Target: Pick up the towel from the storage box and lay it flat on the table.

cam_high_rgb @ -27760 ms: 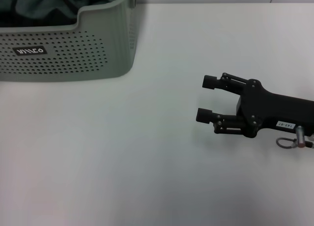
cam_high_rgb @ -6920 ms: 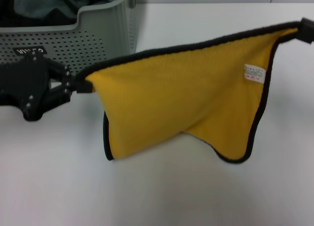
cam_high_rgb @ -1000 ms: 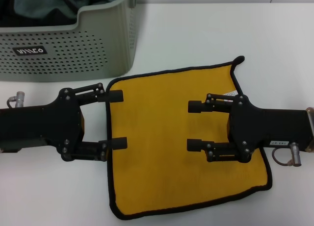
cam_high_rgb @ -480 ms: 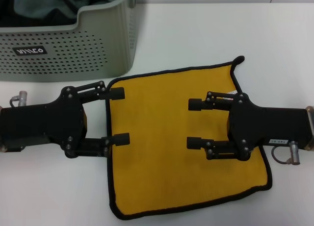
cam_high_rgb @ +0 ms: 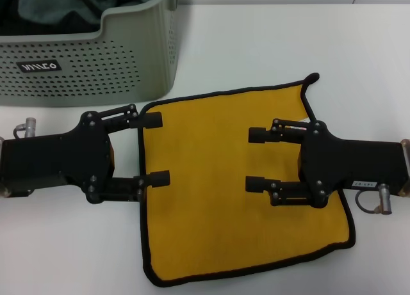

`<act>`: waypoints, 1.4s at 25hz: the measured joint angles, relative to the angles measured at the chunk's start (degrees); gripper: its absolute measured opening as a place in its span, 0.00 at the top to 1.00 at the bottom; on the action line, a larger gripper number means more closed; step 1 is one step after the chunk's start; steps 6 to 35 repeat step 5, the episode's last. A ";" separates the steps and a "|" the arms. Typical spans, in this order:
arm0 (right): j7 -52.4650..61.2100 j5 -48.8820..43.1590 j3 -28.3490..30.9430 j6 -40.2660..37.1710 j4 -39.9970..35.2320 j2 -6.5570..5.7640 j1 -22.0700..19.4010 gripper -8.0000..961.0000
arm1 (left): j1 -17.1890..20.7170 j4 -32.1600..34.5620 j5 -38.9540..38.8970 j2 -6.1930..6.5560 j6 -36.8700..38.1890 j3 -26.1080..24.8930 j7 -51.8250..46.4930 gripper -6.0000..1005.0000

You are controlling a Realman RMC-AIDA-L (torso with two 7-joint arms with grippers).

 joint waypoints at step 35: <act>0.04 0.04 -0.29 0.67 0.07 0.00 0.05 0.24 | 0.00 -0.09 0.00 -0.03 -0.27 0.00 0.00 0.16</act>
